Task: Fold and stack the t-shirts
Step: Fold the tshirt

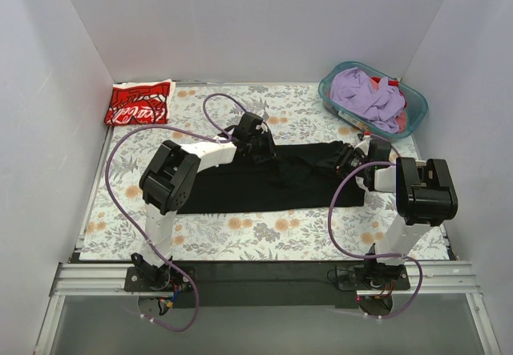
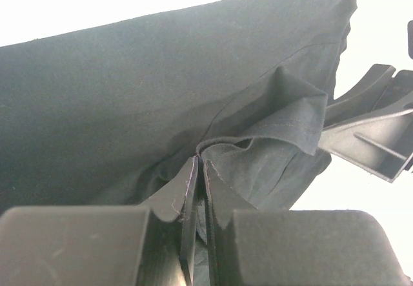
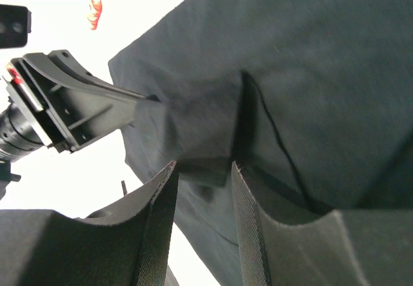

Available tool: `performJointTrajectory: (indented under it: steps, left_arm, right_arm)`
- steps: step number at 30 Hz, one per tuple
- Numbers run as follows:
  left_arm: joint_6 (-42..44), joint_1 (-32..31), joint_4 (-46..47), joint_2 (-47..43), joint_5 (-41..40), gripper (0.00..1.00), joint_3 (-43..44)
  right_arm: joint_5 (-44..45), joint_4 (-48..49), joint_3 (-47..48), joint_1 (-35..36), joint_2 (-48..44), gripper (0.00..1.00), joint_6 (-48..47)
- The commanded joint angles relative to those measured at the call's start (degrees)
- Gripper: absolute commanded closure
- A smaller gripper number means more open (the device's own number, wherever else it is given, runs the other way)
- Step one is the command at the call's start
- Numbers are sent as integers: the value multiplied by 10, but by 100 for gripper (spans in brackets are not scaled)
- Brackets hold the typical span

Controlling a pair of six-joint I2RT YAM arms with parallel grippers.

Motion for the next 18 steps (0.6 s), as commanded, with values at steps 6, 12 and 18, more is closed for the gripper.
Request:
performJointTrajectory:
  steps: [6,12,18]
  left_arm:
    - [29,-2,11,-62,-22,99,-1]
    - [50,-2,9,-72,-44,100,1]
    - [74,-3,1,-74,-63,100,18]
  right_arm:
    - [-28,48,56,13,24,59,21]
    - [-32,47,78,13,31,63,23]
    - [-15,44,65,13,21,62,23]
